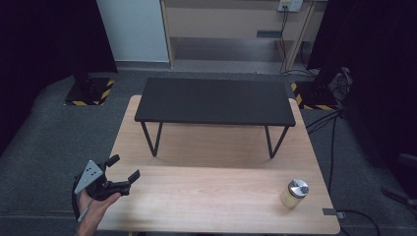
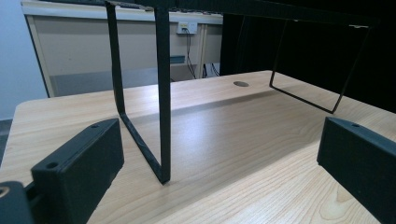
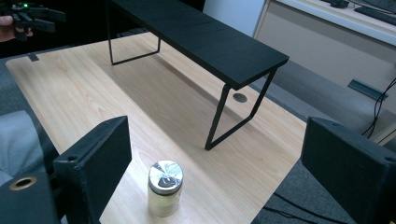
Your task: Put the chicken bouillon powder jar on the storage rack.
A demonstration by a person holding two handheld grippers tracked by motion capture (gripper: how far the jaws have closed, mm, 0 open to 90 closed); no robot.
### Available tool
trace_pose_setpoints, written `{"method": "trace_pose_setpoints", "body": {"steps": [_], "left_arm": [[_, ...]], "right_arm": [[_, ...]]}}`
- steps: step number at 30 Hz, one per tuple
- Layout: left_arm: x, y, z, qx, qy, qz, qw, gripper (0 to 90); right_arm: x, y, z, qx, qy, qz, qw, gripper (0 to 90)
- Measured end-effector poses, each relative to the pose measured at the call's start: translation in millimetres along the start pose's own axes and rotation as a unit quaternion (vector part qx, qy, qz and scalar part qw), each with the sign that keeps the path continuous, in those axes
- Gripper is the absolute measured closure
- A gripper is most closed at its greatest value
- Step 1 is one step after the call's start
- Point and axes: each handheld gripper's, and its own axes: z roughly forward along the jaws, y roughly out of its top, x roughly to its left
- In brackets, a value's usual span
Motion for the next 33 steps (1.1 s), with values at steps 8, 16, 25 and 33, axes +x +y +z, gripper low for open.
{"method": "trace_pose_setpoints", "body": {"steps": [8, 16, 25, 33], "left_arm": [[-0.2, 0.0, 1.2, 0.003, -0.001, 0.0, 1.0, 0.0], [-0.8, 0.4, 1.4, 0.005, -0.002, 0.001, 1.0, 0.0], [-0.3, 0.2, 1.2, 0.005, -0.003, 0.0, 1.0, 0.0], [-1.0, 0.3, 1.9, 0.009, -0.003, 0.001, 1.0, 0.0]], "right_arm": [[-0.2, -4.1, 7.8, 0.005, -0.002, 0.009, 0.9999, 8.9], [1.5, -13.8, 26.8, 0.01, -0.009, 0.026, 0.9996, 8.7], [5.1, -28.1, 57.9, 0.031, -0.006, 0.036, 0.9989, 8.4], [6.1, -57.8, 97.1, 0.045, 0.012, 0.047, 0.9978, 8.6]]}}
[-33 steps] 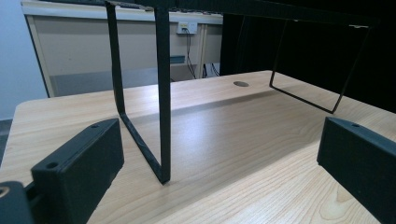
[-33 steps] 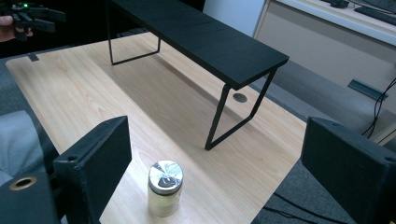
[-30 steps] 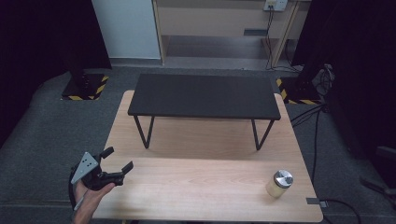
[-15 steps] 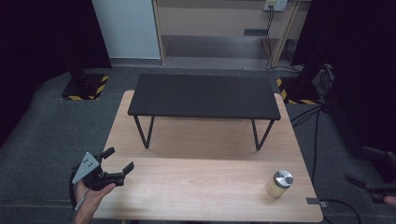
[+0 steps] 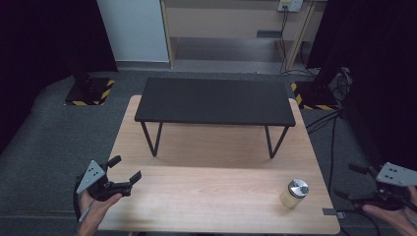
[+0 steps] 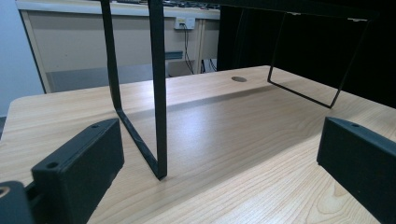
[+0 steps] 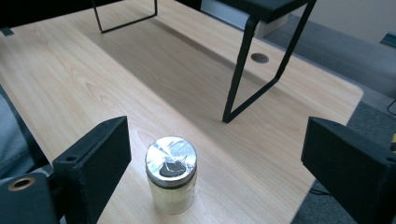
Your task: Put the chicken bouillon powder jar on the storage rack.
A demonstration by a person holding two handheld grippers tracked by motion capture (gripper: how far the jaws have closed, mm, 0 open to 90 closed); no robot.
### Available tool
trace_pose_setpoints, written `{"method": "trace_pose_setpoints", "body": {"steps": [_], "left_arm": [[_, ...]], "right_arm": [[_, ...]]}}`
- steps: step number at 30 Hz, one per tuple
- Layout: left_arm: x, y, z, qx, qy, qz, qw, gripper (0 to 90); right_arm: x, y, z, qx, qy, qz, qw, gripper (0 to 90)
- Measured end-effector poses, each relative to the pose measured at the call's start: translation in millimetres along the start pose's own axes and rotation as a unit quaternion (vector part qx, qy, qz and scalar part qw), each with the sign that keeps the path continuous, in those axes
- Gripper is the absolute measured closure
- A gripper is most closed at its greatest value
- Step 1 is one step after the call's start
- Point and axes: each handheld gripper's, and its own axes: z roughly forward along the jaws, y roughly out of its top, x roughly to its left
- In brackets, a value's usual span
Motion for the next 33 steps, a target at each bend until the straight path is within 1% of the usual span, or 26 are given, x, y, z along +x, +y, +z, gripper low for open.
{"method": "trace_pose_setpoints", "body": {"steps": [1, 2, 3, 6, 7, 8, 11, 12, 17, 18, 19, 20, 24, 26, 27, 29, 30, 31, 33], "left_arm": [[-0.1, 0.0, -0.1, 0.0, 0.0, 0.0, 1.0, 0.0], [-0.1, -0.1, -0.3, 0.0, 0.001, 0.0, 1.0, 0.0], [-0.1, -0.1, -0.3, 0.0, 0.001, 0.0, 1.0, 0.0], [0.1, -0.4, -0.1, 0.001, 0.001, -0.002, 1.0, 0.0], [0.3, -0.2, 0.2, 0.004, 0.001, 0.0, 1.0, 0.0], [0.3, -0.2, 0.2, 0.004, 0.001, 0.0, 1.0, 0.0], [0.3, -0.6, 0.6, 0.005, 0.001, -0.002, 1.0, 0.0], [0.3, -0.6, 0.6, 0.005, 0.001, -0.002, 1.0, 0.0], [0.5, -0.7, 0.8, 0.008, 0.002, -0.002, 1.0, 0.0], [0.3, -0.8, 0.8, 0.008, 0.002, -0.002, 1.0, 0.0], [0.3, -0.8, 0.8, 0.008, 0.002, -0.002, 1.0, 0.0], [0.5, -1.0, 0.9, 0.008, 0.003, -0.002, 1.0, 0.0], [0.8, -1.4, 1.1, 0.009, 0.003, -0.004, 0.9999, 0.0], [0.9, -1.5, 1.2, 0.009, 0.003, -0.004, 0.9999, 0.0], [0.7, -1.4, 1.2, 0.009, 0.003, -0.004, 0.9999, 0.0], [0.8, -1.5, 1.1, 0.009, 0.003, -0.004, 0.9999, 0.0], [0.8, -1.4, 1.1, 0.01, 0.003, -0.004, 0.9999, 0.0], [0.8, -1.3, 1.1, 0.01, 0.004, -0.003, 0.9999, 0.0], [1.0, -1.5, 1.0, 0.01, 0.003, -0.004, 0.9999, 0.0]], "right_arm": [[-1.0, -2.9, 5.2, 0.001, 0.004, 0.004, 1.0, 8.6], [-2.5, -8.4, 14.4, 0.002, 0.011, 0.008, 0.9999, 8.6], [-2.5, -8.4, 14.4, 0.002, 0.011, 0.008, 0.9999, 8.6], [-3.0, -16.6, 30.6, 0.007, 0.018, 0.009, 0.9998, 8.7], [-3.0, -21.1, 38.8, 0.008, 0.022, 0.01, 0.9997, 8.7], [-3.0, -21.1, 38.8, 0.008, 0.022, 0.01, 0.9997, 8.7], [-2.0, -29.6, 57.2, 0.018, 0.032, 0.01, 0.9993, 8.7], [-2.0, -29.6, 57.2, 0.018, 0.032, 0.01, 0.9993, 8.7], [-3.2, -39.9, 81.0, 0.031, 0.046, 0.012, 0.9984, 9.1], [-3.7, -41.7, 84.7, 0.032, 0.049, 0.015, 0.9982, 9.1], [-3.7, -41.7, 84.7, 0.032, 0.049, 0.015, 0.9982, 9.1], [-4.2, -43.9, 91.7, 0.036, 0.053, 0.015, 0.9978, 9.1], [-4.1, -49.5, 103.0, 0.034, 0.06, 0.017, 0.9975, 9.9], [-4.3, -51.8, 108.8, 0.037, 0.065, 0.015, 0.9971, 12.0], [-4.8, -53.1, 111.5, 0.039, 0.068, 0.013, 0.9968, 15.1], [-6.0, -55.8, 115.6, 0.041, 0.077, 0.002, 0.9962, 25.4], [-7.8, -57.6, 116.8, 0.039, 0.084, -0.001, 0.9957, 32.7], [-8.5, -59.5, 117.6, 0.036, 0.088, -0.007, 0.9954, 33.7], [-7.2, -62.2, 117.2, 0.027, 0.087, -0.014, 0.9958, 34.4]]}}
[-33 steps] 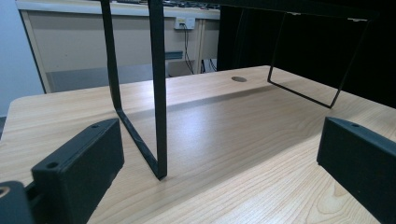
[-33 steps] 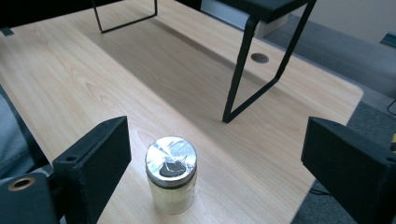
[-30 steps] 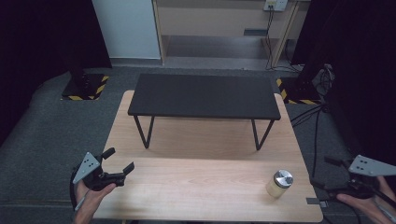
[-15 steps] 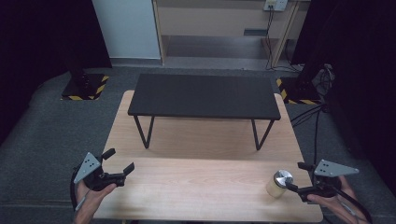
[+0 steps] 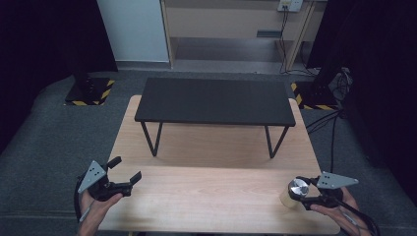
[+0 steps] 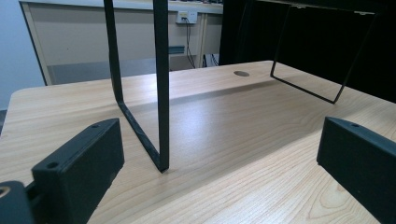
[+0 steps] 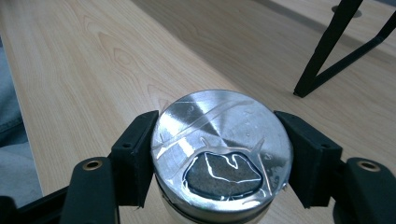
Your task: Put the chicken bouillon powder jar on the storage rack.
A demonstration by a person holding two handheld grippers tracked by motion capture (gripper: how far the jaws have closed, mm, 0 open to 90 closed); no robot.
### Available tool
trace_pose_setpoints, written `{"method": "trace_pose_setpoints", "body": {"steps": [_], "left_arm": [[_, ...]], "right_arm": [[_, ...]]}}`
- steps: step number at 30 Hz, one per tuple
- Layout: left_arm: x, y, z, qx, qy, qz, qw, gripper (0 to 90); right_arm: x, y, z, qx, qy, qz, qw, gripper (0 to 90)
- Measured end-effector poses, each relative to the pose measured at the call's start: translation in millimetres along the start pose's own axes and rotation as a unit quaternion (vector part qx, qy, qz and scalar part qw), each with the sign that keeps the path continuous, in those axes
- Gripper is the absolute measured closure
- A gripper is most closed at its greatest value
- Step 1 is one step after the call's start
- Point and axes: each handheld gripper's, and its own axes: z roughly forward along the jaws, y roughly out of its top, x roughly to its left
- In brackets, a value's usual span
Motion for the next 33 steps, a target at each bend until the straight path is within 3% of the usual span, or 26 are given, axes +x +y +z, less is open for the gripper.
{"method": "trace_pose_setpoints", "body": {"steps": [5, 15, 20, 24, 33], "left_arm": [[-0.3, 0.5, 0.5, 0.002, -0.001, 0.001, 1.0, 0.0], [0.7, 0.2, 0.3, -0.001, -0.001, 0.0, 1.0, 0.0], [1.1, 0.1, 0.2, -0.002, -0.001, 0.0, 1.0, 0.0], [1.2, 0.4, 0.5, -0.001, -0.002, 0.0, 1.0, 0.0], [1.7, 0.1, 0.9, -0.002, -0.005, -0.002, 1.0, 0.0]], "right_arm": [[1.6, -0.6, -0.5, -0.002, -0.002, -0.008, 1.0, 34.8], [5.4, 4.5, -3.4, 0.008, -0.008, -0.003, 0.9999, 35.0], [6.9, 11.0, -11.7, -0.005, -0.012, 0.001, 0.9999, 35.0], [8.5, 35.4, -25.3, -0.018, -0.014, -0.007, 0.9997, 34.9], [7.6, 113.8, -56.6, -0.071, -0.008, -0.016, 0.9973, 35.0]]}}
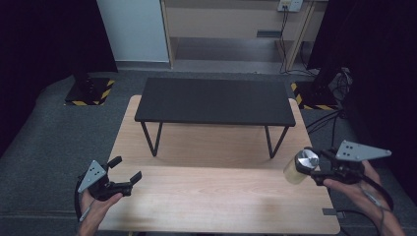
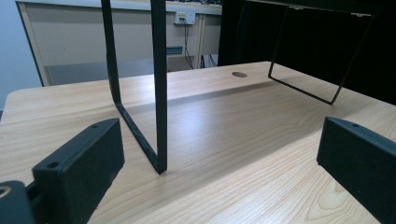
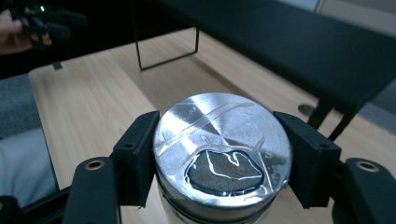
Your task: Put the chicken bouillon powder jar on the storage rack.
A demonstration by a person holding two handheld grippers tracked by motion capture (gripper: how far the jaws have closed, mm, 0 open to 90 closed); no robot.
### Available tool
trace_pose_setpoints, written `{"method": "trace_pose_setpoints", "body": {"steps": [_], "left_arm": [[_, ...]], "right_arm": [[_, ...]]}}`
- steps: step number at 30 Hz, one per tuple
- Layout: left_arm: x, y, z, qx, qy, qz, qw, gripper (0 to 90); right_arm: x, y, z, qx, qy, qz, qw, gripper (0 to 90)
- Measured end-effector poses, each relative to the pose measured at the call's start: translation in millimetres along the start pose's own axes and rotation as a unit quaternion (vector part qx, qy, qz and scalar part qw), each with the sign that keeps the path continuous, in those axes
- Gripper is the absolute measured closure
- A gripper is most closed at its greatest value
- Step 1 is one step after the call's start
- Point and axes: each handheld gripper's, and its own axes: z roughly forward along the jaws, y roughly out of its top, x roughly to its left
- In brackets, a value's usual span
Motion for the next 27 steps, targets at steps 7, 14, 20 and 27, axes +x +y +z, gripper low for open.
{"method": "trace_pose_setpoints", "body": {"steps": [7, 14, 20, 27], "left_arm": [[0.3, -0.3, -0.4, -0.001, 0.0, -0.002, 1.0, 0.0], [1.3, -0.6, -1.6, -0.004, 0.001, -0.004, 1.0, 0.0], [1.5, -0.4, -2.9, -0.005, 0.001, -0.002, 1.0, 0.0], [2.4, -0.5, -2.7, -0.007, 0.0, -0.003, 1.0, 0.0]], "right_arm": [[-1.2, 67.8, 5.9, 0.0, 0.007, -0.025, 0.9997, 34.9], [1.6, 116.6, 23.5, -0.004, 0.007, -0.028, 0.9996, 35.0], [-1.6, 143.5, 42.4, -0.012, 0.001, -0.03, 0.9995, 34.9], [-14.5, 161.1, 67.3, -0.024, -0.019, -0.019, 0.9993, 35.0]]}}
